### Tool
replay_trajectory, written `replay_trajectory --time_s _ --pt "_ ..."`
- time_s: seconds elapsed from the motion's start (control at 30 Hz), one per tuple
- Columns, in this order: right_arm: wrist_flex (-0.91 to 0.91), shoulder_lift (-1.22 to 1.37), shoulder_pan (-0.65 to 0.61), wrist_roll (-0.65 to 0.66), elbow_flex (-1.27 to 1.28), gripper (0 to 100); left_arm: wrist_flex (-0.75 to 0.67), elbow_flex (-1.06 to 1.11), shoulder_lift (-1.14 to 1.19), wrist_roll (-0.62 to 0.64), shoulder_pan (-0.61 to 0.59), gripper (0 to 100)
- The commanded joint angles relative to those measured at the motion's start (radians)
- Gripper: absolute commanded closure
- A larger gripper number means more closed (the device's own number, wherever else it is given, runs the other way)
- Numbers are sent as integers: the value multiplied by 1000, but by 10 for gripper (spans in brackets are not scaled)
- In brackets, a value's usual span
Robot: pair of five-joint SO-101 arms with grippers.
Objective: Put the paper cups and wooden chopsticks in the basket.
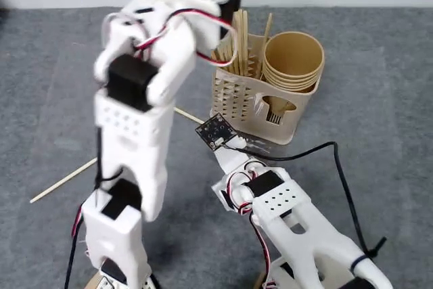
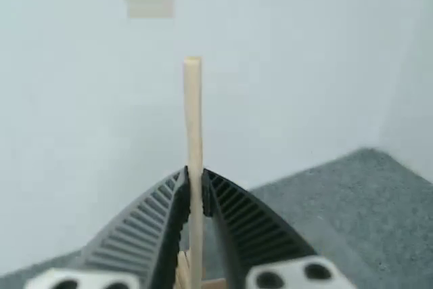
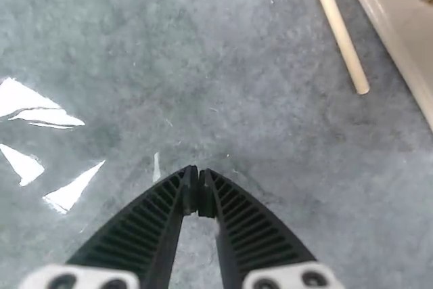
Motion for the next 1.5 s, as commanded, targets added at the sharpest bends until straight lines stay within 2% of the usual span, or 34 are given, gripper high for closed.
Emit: replay_trajectory --time_s 0.0,0.3,0.5,0.67,0.87,0.97,1.07,1.33,1.47 --pt "-5 -30 -8 12 -5 988 -41 -2 32 40 2 988" --pt "-5 -35 -8 12 -2 988 6 -2 104 48 -25 979" --pt "-5 -35 -8 12 -2 988 150 -45 63 46 -40 803" --pt "-5 -33 -8 12 -2 988 272 -131 31 35 -110 786" --pt "-5 -31 -8 12 -2 988 483 -136 32 -143 -292 786" --pt "-5 -31 -8 12 -2 988 488 -45 34 -204 -411 787" --pt "-5 -33 -8 12 -2 988 488 48 26 -341 -511 787" --pt "-5 -30 -8 12 -2 988 488 456 -25 -730 -609 787" --pt "-5 -30 -8 12 -2 988 486 644 -40 -835 -631 787"
